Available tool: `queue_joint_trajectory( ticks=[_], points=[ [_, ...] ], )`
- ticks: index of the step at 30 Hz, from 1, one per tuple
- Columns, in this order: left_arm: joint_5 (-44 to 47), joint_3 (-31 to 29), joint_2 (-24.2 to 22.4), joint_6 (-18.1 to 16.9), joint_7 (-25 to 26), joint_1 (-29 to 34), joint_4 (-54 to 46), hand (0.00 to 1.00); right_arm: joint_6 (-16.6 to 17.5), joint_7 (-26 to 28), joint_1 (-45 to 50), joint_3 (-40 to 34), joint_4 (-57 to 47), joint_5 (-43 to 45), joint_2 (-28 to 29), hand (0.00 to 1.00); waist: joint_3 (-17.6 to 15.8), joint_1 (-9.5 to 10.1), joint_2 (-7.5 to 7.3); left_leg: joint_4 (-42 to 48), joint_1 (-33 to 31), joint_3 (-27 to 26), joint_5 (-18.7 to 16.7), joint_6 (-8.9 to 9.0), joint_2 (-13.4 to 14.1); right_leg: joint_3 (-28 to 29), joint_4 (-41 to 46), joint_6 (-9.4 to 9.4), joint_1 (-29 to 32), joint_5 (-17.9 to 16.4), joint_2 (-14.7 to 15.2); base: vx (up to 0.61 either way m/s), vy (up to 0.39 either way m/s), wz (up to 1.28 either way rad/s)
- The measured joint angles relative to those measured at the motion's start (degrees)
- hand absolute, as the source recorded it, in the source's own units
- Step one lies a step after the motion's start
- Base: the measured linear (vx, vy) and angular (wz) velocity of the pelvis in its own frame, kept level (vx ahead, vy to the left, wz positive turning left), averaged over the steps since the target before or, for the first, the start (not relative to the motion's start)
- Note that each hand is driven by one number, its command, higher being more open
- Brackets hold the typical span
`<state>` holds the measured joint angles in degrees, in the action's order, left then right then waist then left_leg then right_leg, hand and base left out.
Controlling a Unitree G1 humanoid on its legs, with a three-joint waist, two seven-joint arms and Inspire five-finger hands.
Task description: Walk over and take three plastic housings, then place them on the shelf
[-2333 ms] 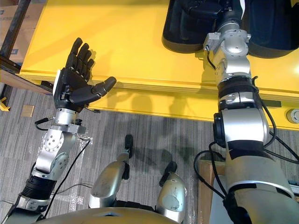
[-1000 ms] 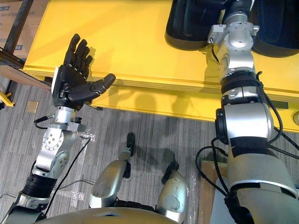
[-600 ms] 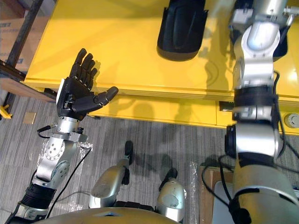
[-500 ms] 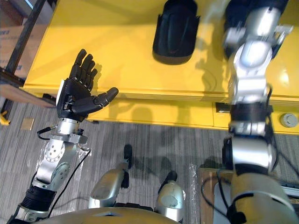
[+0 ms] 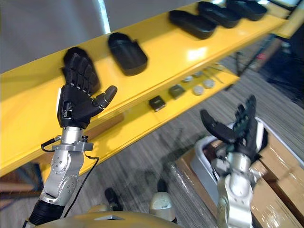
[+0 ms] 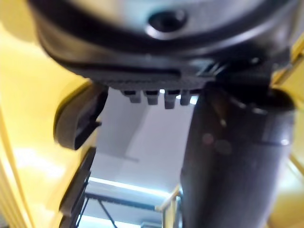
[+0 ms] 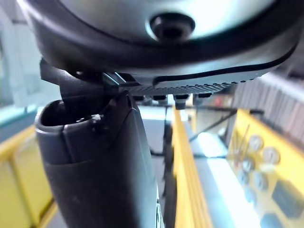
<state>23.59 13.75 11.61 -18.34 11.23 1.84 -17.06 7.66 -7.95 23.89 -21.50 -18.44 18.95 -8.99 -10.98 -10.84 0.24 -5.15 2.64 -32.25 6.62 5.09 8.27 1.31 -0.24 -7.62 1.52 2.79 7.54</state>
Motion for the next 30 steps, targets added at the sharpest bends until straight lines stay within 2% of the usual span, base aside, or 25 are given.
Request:
queue_joint_trajectory(
  ticks=[1,3,4,6,8,10,12,14,17,19,21,22,23,24,25,26,27,28,29,30],
  points=[
    [0.0,0.1,-0.1,-0.6,0.9,-0.2,0.0,1.00,1.5,0.2,2.5,-0.6,0.0,1.0,1.6,1.00,0.3,-1.39,0.05,0.0,0.0,-1.4,-0.1,0.57,0.5,1.3,-0.4,0.00,0.9,0.4,-0.7,0.02,-0.058,-0.65],
    [0.0,0.1,-0.5,-1.0,1.6,-0.2,0.0,1.00,2.7,0.4,4.2,-0.5,0.0,2.3,2.9,1.00,0.4,-2.40,0.21,0.0,-0.1,-2.7,-0.1,0.89,1.1,2.8,-0.6,0.10,1.9,0.7,-1.6,0.02,-0.064,-0.55],
    [-0.7,0.2,-0.8,-1.6,2.3,-0.2,0.0,1.00,3.4,0.6,5.1,-0.5,0.0,3.0,3.6,1.00,0.5,-2.63,0.32,0.3,-0.1,-3.0,-0.4,1.44,1.3,4.4,-0.8,0.47,2.8,1.2,-2.2,0.02,-0.058,-0.57],
    [-1.9,0.3,-1.0,-1.7,2.9,-0.2,0.0,1.00,4.0,1.3,5.1,-0.5,0.0,4.4,4.0,1.00,0.5,-2.27,0.38,0.4,-0.1,-0.5,-1.2,1.85,0.8,6.2,-0.8,0.65,3.7,1.5,-2.7,0.02,-0.037,-0.58],
    [-3.7,0.1,-1.0,-1.8,4.4,0.3,0.0,1.00,5.6,4.2,3.9,0.0,0.0,5.0,4.4,1.00,0.7,-0.89,0.25,6.6,-2.6,10.2,-6.5,0.90,-0.5,10.1,-0.9,0.56,4.2,1.9,-3.3,0.04,-0.024,-0.81],
    [-3.8,-0.3,-1.3,-1.7,5.0,2.1,-1.8,1.00,6.2,5.9,1.4,1.2,0.2,5.0,3.4,1.00,1.2,0.65,1.15,17.3,-7.2,20.4,-13.7,0.30,-0.4,12.8,-0.9,0.92,5.0,2.6,-4.5,0.01,0.018,-0.78],
    [-3.8,-1.2,-1.9,-1.7,5.3,4.0,-3.5,1.00,6.6,6.3,-1.5,3.2,0.9,4.9,1.4,1.00,1.7,2.22,2.36,22.5,-9.3,26.2,-18.0,1.01,-0.2,15.2,-1.1,0.74,5.5,3.0,-5.9,-0.01,0.088,-0.75],
    [-3.7,-2.4,-2.3,-1.8,4.4,5.5,-3.9,1.00,7.9,6.0,-4.4,5.4,3.0,5.0,0.4,1.00,1.9,2.98,2.70,25.2,-10.3,26.5,-19.8,0.53,-0.4,15.6,-0.9,0.51,5.5,3.1,-5.7,-0.01,0.127,-0.24],
    [-1.5,-4.7,-2.2,-2.1,0.5,6.1,-3.9,1.00,7.9,3.3,-6.1,8.6,6.1,5.1,0.2,1.00,1.8,4.44,2.72,28.7,-12.5,26.8,-21.1,-0.27,-1.0,15.7,2.7,-0.16,7.9,1.9,-5.5,-0.04,0.114,0.05],
    [-1.0,-4.4,-2.1,-2.8,0.1,4.9,-3.7,1.00,7.9,2.2,-6.4,11.1,9.4,7.0,0.4,1.00,0.5,4.44,2.68,31.4,-13.3,27.4,-22.0,-0.88,-1.4,16.1,7.2,-0.49,9.6,1.0,-6.0,-0.06,0.122,-0.02],
    [-1.3,-1.5,-1.5,-3.1,0.1,0.5,-3.7,1.00,8.1,2.4,-3.8,12.9,11.1,8.6,3.7,1.00,-3.4,4.42,2.13,34.3,-11.1,26.1,-23.8,-2.00,-1.7,17.7,11.3,-0.63,9.3,1.0,-6.4,-0.14,0.191,-0.46],
    [-1.3,-0.8,-1.1,-3.2,0.1,-0.5,-3.7,1.00,8.3,2.7,-3.0,13.4,11.1,8.9,4.9,1.00,-4.3,4.43,1.80,35.1,-10.6,25.0,-24.3,-2.32,-1.7,17.9,11.9,-0.81,9.3,1.1,-6.4,-0.18,0.186,-0.99],
    [-1.3,0.4,-0.7,-3.3,-0.1,-2.0,-3.7,1.00,9.1,4.3,-2.0,14.6,11.1,10.6,6.9,1.00,-5.6,4.43,0.57,36.6,-9.4,21.5,-25.4,-3.28,-1.6,16.7,11.8,-2.13,9.4,2.1,-5.9,-0.30,0.124,-1.38],
    [-1.8,1.0,-0.8,-3.1,-0.1,-2.7,-3.7,1.00,9.8,6.0,-1.5,16.0,11.1,11.7,7.5,1.00,-6.5,4.30,-0.06,37.1,-8.8,18.0,-26.0,-4.37,-0.4,13.3,8.3,-1.64,9.2,6.9,-5.4,-0.35,0.096,-1.52],
    [-2.2,1.0,-1.3,-2.8,-0.1,-2.9,-3.7,1.00,10.3,6.8,-1.5,16.6,11.1,11.9,7.6,1.00,-6.9,4.28,0.48,36.9,-9.0,15.8,-25.6,-5.06,0.8,11.4,7.3,-2.02,9.6,8.0,-5.3,-0.44,0.098,-1.53],
    [-4.6,1.3,-1.9,-1.3,-0.2,-3.5,-3.3,1.00,11.2,8.2,-1.6,18.0,11.1,11.9,7.5,1.00,-7.0,4.22,0.53,35.6,-9.2,12.4,-24.6,-6.10,1.4,5.1,14.3,2.10,12.3,4.4,-4.7,-0.29,0.060,-1.16],
    [-5.5,1.2,-2.2,-0.8,-0.2,-3.4,-3.3,1.00,11.4,8.6,-2.1,18.6,11.1,11.9,7.4,1.00,-6.9,4.40,0.24,34.3,-9.2,10.7,-23.9,-6.79,1.5,2.7,18.6,3.65,13.6,1.8,-4.1,-0.32,0.075,-1.42],
    [-6.0,1.0,-2.7,0.5,-1.2,-3.0,-3.3,1.00,12.1,8.9,-3.8,21.1,11.3,10.9,6.4,1.00,-6.9,4.79,1.03,29.9,-8.9,7.2,-20.7,-7.31,2.1,-3.7,28.4,7.37,15.4,-3.9,-1.2,-0.19,0.043,-1.09],
    [-5.8,0.9,-2.9,0.9,-1.8,-2.7,-3.3,1.00,12.5,8.8,-4.7,22.3,11.7,10.6,6.1,1.00,-6.8,5.12,1.48,28.1,-9.0,6.4,-19.3,-7.36,2.5,-5.6,31.3,7.96,15.4,-5.2,0.3,-0.25,-0.016,-1.18],
    [-5.6,1.0,-3.0,1.2,-3.5,-1.5,-3.3,1.00,13.4,8.3,-6.8,24.7,13.5,10.6,5.6,1.00,-6.7,5.95,1.87,24.7,-9.1,4.7,-16.7,-7.30,3.1,-8.5,35.8,9.34,14.4,-6.4,4.3,-0.15,-0.076,-0.88]
  ],
)
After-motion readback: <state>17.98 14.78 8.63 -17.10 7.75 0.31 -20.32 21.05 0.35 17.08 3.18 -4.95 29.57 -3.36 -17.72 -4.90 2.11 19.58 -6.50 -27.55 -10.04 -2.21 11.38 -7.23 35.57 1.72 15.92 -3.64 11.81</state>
